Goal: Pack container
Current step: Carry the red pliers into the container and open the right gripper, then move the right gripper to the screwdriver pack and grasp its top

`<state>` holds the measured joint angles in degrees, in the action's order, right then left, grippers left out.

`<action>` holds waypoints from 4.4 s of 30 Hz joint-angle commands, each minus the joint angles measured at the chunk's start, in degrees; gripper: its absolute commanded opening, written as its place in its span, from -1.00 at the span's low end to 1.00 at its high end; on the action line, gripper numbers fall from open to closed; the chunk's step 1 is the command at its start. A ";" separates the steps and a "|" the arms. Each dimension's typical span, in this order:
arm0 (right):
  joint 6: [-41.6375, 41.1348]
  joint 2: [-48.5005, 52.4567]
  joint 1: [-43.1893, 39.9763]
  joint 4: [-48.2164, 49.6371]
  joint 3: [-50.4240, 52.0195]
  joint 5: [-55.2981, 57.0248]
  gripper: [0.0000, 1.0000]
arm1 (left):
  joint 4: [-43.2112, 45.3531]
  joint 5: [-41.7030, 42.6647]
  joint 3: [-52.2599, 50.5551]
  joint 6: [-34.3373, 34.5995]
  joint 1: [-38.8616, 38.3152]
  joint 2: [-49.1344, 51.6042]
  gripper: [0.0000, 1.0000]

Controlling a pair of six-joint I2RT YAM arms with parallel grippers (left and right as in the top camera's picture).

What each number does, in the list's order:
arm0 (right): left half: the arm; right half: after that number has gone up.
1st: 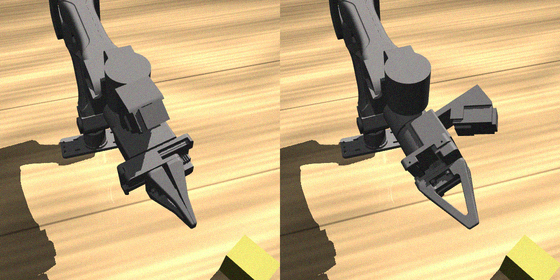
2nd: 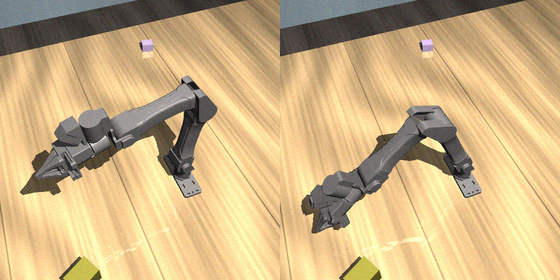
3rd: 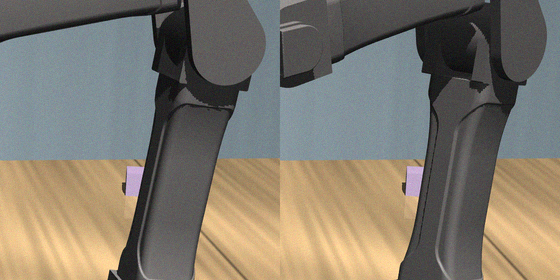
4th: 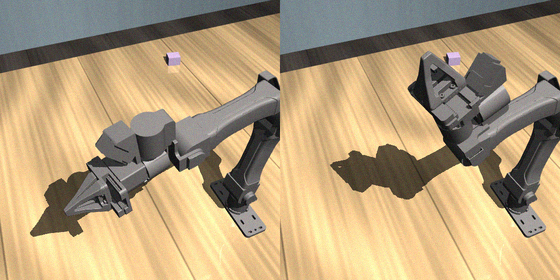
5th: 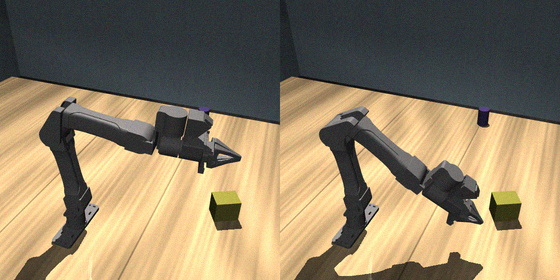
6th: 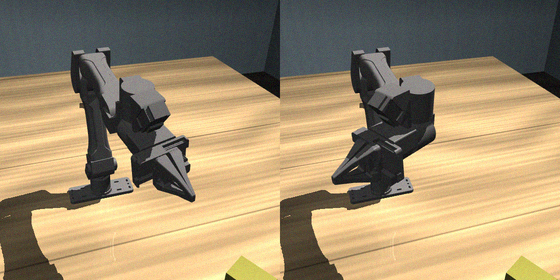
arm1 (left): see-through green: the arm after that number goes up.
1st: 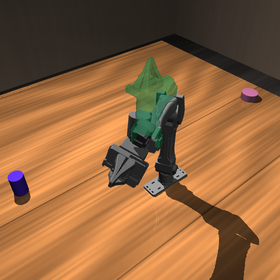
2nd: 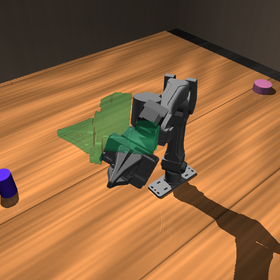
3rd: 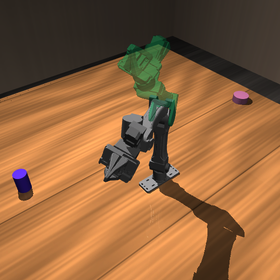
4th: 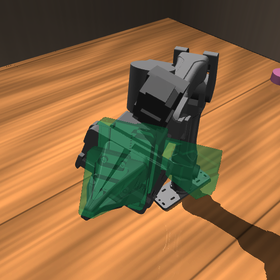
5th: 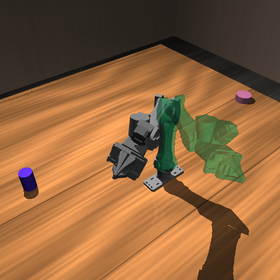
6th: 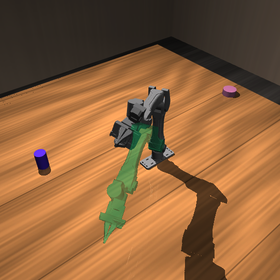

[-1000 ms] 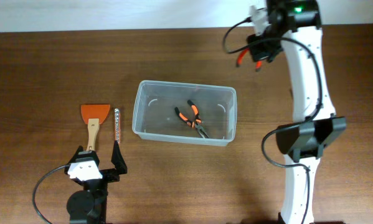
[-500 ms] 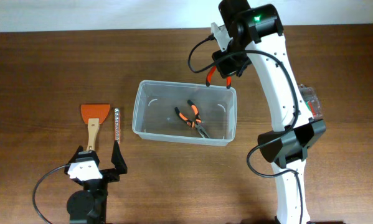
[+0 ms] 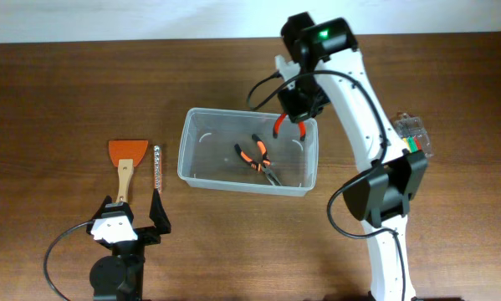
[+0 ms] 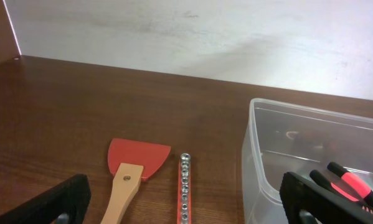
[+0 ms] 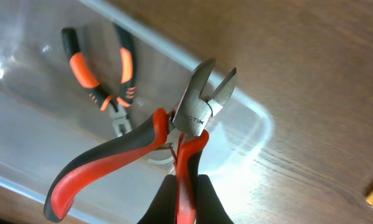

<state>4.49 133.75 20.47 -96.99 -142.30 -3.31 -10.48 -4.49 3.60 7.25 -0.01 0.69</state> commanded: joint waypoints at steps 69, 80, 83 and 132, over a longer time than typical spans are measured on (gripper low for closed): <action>5.18 -5.99 -33.64 -0.31 -7.52 6.40 0.18 | 0.04 0.63 -0.46 -0.90 0.28 -0.39 0.98; 14.19 -5.99 -43.43 8.96 13.05 3.34 0.57 | 0.04 0.63 -0.46 -0.92 0.28 -0.39 0.98; 16.33 -5.99 -43.21 14.10 20.33 3.30 0.63 | 0.04 0.63 -0.46 -0.92 0.28 -0.39 0.98; 25.09 -2.10 -40.28 36.33 38.75 2.21 0.92 | 0.04 0.63 -0.46 -0.92 0.28 -0.39 0.98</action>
<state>28.88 131.02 -20.08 -61.25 -105.25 0.34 -10.48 -4.49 3.60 7.25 -0.01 0.67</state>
